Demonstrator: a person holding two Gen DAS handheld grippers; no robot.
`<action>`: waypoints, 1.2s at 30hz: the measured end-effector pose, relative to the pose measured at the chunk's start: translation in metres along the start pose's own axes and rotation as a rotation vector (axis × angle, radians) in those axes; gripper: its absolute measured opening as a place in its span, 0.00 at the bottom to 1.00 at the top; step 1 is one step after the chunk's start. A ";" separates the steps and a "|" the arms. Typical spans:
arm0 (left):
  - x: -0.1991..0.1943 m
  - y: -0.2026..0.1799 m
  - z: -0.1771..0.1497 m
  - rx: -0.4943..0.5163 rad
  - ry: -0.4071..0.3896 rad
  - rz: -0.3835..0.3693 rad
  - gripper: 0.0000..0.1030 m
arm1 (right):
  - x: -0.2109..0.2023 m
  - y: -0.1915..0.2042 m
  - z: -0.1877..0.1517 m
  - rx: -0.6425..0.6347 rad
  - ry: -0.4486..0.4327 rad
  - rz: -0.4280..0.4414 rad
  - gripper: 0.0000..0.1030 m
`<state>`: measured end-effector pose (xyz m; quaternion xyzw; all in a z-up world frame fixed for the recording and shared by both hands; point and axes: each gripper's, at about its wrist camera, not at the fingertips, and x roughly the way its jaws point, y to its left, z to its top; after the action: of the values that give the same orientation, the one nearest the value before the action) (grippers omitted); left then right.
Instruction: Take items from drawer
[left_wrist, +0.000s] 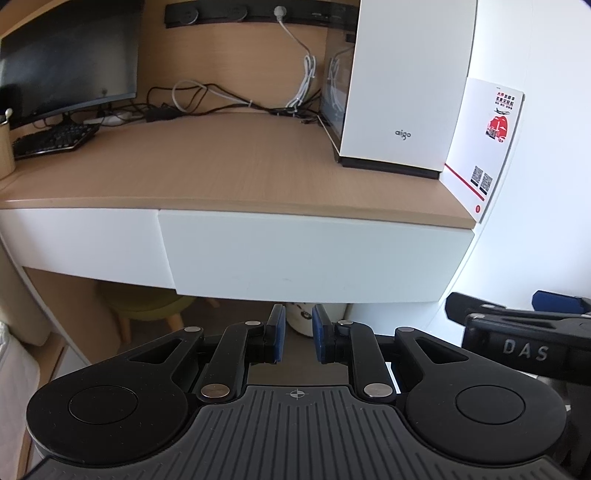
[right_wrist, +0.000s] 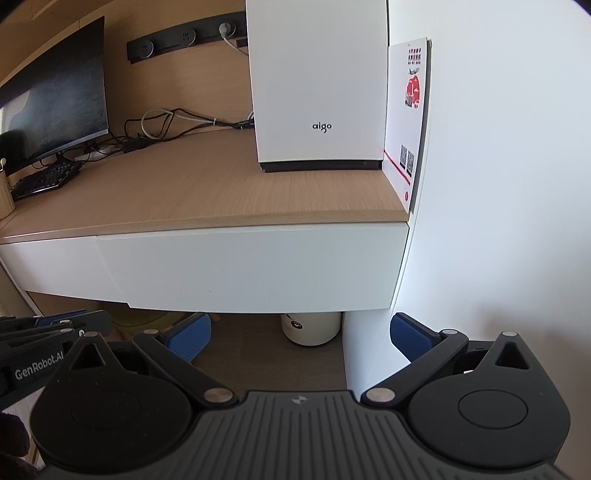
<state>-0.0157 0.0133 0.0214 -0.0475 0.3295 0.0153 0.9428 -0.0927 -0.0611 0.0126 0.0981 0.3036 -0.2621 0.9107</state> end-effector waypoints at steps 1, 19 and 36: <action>0.001 0.000 0.001 -0.001 0.002 -0.001 0.18 | 0.000 0.000 0.000 0.004 -0.003 -0.002 1.00; 0.051 0.059 0.021 -0.069 0.041 0.021 0.18 | 0.029 0.001 0.002 0.060 0.070 -0.006 1.00; 0.142 0.158 0.080 -0.132 -0.008 0.079 0.19 | 0.076 0.031 0.031 0.101 0.184 -0.043 1.00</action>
<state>0.1355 0.1786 -0.0175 -0.0964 0.3255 0.0743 0.9377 -0.0095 -0.0769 -0.0082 0.1611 0.3742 -0.2865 0.8672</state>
